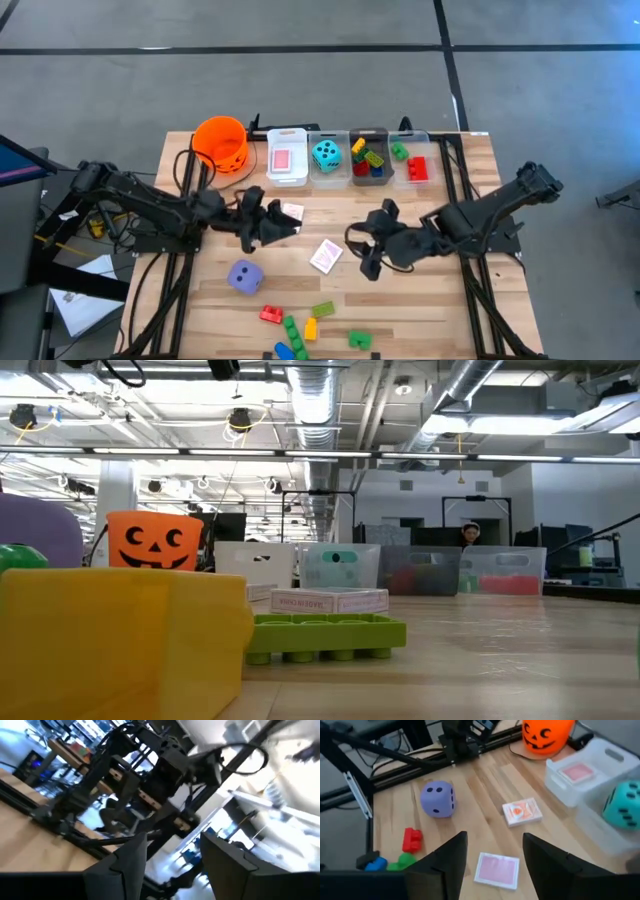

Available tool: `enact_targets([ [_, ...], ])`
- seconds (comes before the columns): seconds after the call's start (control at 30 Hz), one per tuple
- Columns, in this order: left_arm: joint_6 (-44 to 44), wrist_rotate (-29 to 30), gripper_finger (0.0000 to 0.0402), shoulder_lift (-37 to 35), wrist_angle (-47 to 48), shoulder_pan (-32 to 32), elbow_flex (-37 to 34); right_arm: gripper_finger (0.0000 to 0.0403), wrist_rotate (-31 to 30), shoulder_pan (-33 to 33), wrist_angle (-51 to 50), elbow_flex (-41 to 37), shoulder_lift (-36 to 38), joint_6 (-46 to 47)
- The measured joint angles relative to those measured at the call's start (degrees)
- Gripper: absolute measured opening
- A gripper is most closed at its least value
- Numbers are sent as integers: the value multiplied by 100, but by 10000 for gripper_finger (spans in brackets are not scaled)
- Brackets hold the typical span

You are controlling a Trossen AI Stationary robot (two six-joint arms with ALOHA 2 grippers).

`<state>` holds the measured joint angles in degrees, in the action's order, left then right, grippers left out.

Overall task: Pick & Place Toys
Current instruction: Put the large red game piece into the right transparent bin

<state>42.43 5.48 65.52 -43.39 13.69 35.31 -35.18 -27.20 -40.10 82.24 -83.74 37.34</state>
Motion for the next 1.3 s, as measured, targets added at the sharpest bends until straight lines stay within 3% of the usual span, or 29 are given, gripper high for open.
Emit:
enact_targets([
  [0.1, -448, 12, 177, 0, 204, 242, 34, 183, -112, -106, -122, 3, -50, 495],
  [0.3, -1724, 11, 180, 115, 1645, 849, 716, 182, -126, -207, -99, 19, -247, 1183],
  [0.43, -2665, 8, 200, 538, 1920, 1210, 1213, 182, -85, -284, -18, 9, -483, 1474],
  [0.53, -2878, -157, 224, 912, 2038, 1333, 1554, 182, 23, -371, 8, 0, -635, 1576],
  [0.7, -2894, -791, 265, 1400, 3642, 1398, 2235, 182, 325, -521, 135, -2, -759, 1629],
  [0.83, -3515, -982, 286, 1766, 4760, 1467, 2637, 182, 402, -804, 246, 4, -743, 1626],
  [1.07, -4273, -985, 294, 2261, 4852, 1603, 2688, 182, 318, -1424, 329, 4, -699, 1874],
  [1.3, -4673, -1315, 294, 2689, 4897, 1820, 2650, 182, -225, -1819, 566, 4, -739, 2608],
])
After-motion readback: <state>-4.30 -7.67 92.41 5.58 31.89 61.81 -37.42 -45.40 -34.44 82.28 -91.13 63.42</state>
